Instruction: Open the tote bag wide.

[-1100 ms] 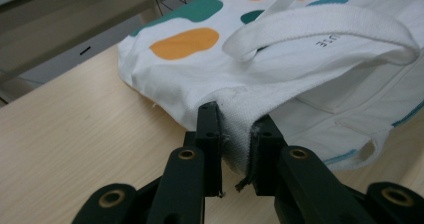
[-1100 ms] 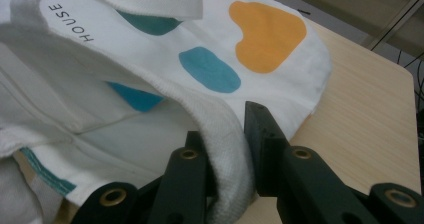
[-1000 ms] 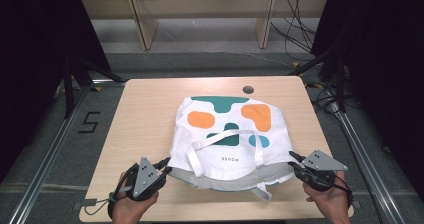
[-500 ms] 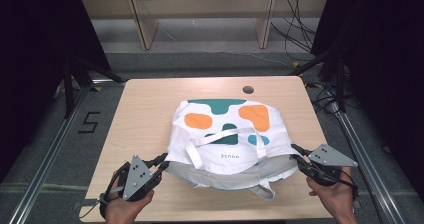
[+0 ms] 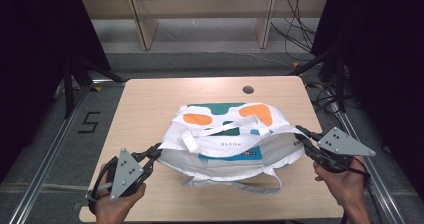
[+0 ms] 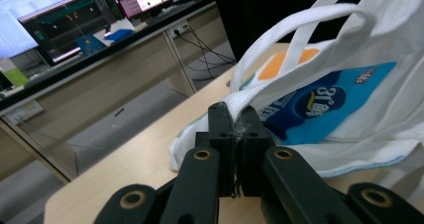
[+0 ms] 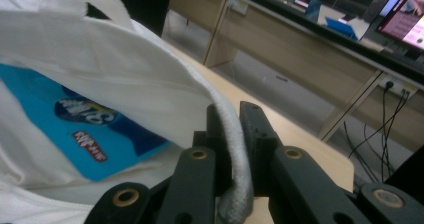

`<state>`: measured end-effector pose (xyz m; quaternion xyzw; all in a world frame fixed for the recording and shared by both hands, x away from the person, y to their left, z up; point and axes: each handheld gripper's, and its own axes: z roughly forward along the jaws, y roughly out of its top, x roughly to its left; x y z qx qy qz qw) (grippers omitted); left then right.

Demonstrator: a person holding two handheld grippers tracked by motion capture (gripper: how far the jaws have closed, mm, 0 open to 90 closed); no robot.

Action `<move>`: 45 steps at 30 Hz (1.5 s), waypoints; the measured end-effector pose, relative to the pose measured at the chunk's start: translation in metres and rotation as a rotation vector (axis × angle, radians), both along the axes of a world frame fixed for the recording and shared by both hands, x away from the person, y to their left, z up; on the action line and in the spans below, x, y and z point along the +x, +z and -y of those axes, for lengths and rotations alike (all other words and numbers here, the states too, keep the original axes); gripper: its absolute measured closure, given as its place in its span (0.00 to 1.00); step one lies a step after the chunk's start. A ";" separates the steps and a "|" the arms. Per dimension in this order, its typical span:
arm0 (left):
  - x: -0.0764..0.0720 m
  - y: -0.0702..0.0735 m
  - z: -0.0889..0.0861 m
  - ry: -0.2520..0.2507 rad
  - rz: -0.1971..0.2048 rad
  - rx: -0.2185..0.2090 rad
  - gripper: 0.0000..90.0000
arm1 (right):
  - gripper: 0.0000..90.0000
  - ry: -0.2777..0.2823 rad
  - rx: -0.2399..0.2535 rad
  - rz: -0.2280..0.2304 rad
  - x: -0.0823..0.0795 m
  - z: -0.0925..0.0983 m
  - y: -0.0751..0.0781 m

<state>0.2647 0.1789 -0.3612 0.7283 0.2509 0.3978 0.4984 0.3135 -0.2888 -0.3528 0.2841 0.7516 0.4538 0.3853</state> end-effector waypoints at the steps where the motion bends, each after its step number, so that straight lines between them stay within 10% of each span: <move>1: 0.000 0.005 0.000 0.001 0.011 -0.004 0.97 | 0.96 0.001 0.006 0.005 0.001 0.000 0.005; 26: -0.014 0.073 -0.003 -0.039 0.185 -0.104 0.98 | 0.98 0.087 -0.017 0.117 -0.013 0.009 0.096; 33: 0.028 0.060 -0.007 -0.008 0.103 -0.182 0.97 | 0.98 0.053 -0.030 0.085 0.020 0.005 0.094; 45: 0.066 0.001 -0.009 -0.010 -0.118 -0.147 0.97 | 0.98 0.018 -0.092 -0.011 0.044 -0.001 0.041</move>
